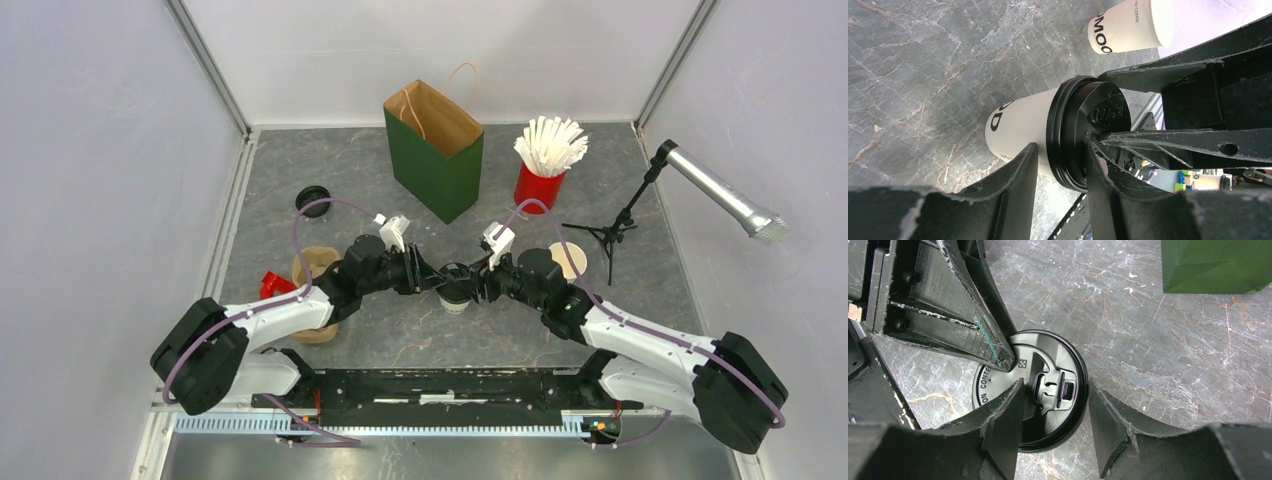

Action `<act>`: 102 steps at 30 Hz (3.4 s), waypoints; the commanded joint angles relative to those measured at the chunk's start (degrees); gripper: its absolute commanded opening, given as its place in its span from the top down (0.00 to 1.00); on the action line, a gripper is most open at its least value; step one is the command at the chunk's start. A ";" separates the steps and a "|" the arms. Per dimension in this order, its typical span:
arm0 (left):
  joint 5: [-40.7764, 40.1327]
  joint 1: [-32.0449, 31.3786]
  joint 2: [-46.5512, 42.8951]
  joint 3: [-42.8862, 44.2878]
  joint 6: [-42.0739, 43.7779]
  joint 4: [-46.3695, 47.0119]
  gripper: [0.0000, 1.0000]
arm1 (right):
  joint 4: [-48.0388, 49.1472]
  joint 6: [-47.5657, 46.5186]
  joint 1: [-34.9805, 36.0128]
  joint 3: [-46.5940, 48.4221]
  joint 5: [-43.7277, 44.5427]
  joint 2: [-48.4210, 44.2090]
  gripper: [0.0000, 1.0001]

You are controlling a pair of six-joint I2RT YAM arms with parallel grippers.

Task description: Pack the takeout coffee

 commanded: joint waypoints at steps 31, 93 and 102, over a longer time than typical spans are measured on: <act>-3.68 -2.34 8.99 1.21 3.26 -6.91 0.51 | -10.53 4.81 -4.53 10.17 -3.73 -2.91 0.43; -12.46 -4.32 5.58 -0.96 -0.67 -13.97 0.59 | 4.11 13.93 -13.92 -2.77 -13.70 -1.47 0.55; -8.84 -5.37 6.59 0.62 1.65 -9.87 0.59 | -3.49 12.52 -15.00 3.87 -17.22 -5.94 0.53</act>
